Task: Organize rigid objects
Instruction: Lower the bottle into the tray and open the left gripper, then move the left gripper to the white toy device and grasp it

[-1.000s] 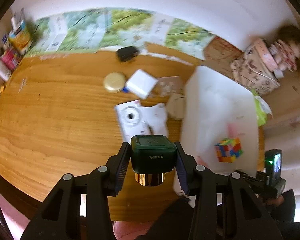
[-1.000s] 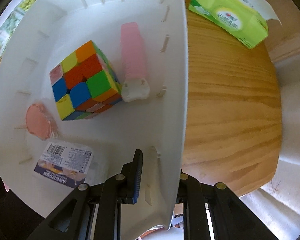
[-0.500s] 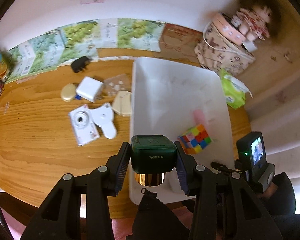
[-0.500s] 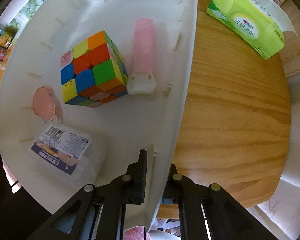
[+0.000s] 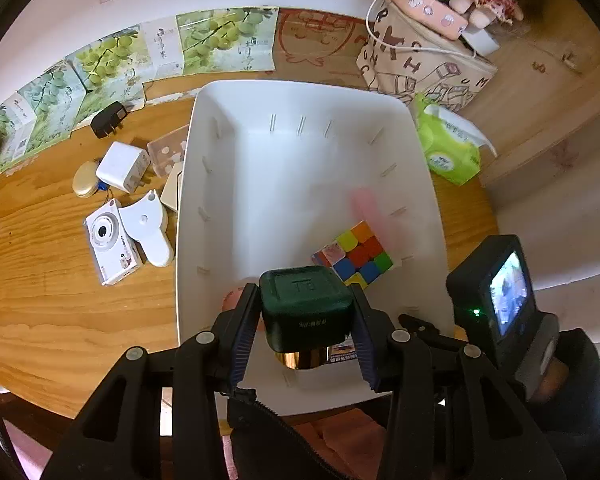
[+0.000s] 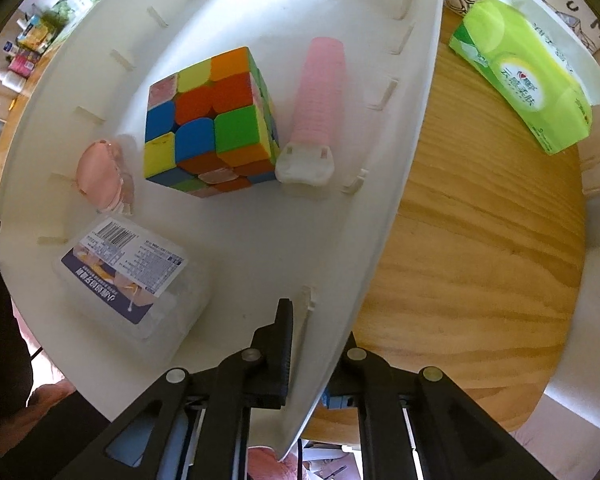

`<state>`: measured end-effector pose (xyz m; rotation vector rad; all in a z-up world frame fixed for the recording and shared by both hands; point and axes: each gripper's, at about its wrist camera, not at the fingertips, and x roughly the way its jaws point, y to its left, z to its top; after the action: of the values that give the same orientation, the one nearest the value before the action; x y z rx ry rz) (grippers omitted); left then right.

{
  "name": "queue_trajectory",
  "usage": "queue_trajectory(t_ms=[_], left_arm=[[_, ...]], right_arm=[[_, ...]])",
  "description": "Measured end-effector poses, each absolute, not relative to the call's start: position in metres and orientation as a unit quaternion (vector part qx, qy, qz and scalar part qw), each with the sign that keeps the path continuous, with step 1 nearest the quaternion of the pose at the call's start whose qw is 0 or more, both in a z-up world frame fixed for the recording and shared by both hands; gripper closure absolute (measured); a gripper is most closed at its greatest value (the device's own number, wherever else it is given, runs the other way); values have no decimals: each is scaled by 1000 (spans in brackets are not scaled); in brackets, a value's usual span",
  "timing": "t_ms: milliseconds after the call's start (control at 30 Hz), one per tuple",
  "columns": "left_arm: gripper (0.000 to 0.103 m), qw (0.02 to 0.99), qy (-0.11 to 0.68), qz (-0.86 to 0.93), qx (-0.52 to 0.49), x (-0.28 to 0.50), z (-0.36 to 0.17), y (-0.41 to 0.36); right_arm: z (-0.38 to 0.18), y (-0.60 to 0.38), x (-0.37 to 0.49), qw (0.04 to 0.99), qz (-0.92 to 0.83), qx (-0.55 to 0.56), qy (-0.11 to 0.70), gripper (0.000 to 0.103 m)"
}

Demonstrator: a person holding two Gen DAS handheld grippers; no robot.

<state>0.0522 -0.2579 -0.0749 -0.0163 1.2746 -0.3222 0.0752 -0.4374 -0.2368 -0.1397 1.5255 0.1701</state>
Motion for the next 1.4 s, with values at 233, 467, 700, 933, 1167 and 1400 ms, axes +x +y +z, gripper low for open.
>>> queue_trajectory(t_ms=[233,467,700,933,1167,1400], left_arm=[[32,810,574,-122,0,52,-68,-255],[30,814,576,-77,9,50,-67,-244],[30,825,563,-56,-23,43,-67,-219],[30,841,537,-22,-64,40,-60,-176],[30,861,500,-8,-92,35,-53,-129],[30,850,514,-21,-109,47,-64,-87]], right_arm=[[-239,-433,80,715,85,-63,691,91],[-239,-435,84,715,85,-59,691,91],[-239,-438,84,715,82,-56,692,91],[-240,-435,86,713,64,-61,695,91],[-239,-439,90,712,37,-32,700,91],[-234,-446,91,712,-8,-2,702,91]])
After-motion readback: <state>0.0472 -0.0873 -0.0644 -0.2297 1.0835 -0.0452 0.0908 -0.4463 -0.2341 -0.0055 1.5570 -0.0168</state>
